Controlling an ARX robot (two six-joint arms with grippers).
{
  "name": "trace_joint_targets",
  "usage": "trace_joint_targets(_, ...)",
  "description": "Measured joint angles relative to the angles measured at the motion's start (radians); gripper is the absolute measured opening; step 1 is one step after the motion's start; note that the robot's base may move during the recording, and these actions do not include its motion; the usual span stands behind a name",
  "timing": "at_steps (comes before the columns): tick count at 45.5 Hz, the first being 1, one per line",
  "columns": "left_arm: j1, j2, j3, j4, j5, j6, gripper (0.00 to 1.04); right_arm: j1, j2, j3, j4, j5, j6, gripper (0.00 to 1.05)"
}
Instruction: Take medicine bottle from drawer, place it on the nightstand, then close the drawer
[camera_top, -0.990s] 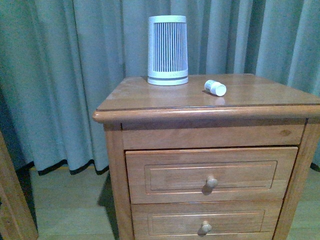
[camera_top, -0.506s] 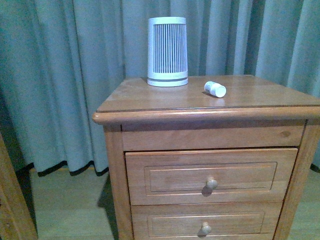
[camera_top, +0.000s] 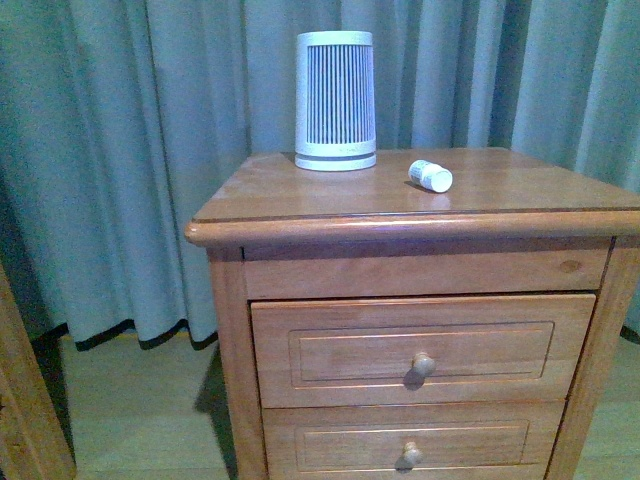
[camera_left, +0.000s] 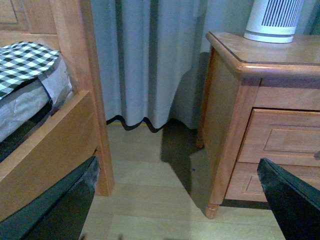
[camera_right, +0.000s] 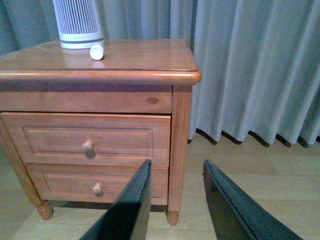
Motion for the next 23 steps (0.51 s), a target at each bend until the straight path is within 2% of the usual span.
trace_joint_targets(2,0.000,0.000,0.000,0.000,0.000,0.000,0.98,0.003,-0.002,0.000,-0.002,0.005,0.002,0.41)
trace_joint_targets(3,0.000,0.000,0.000,0.000,0.000,0.000,0.98,0.009,-0.010,0.000,-0.012,0.016,0.001,0.38)
trace_joint_targets(6,0.000,0.000,0.000,0.000,0.000,0.000,0.98,0.079,-0.072,0.000,-0.090,0.100,0.001,0.22)
trace_joint_targets(12,0.000,0.000,0.000,0.000,0.000,0.000,0.98,0.208,-0.163,0.000,-0.177,0.225,-0.003,0.02)
trace_joint_targets(18,0.000,0.000,0.000,0.000,0.000,0.000,0.98,0.349,-0.222,0.000,-0.235,0.357,-0.002,0.03)
trace_joint_targets(23,0.000,0.000,0.000,0.000,0.000,0.000,0.98,0.418,-0.241,0.000,-0.254,0.427,-0.002,0.03)
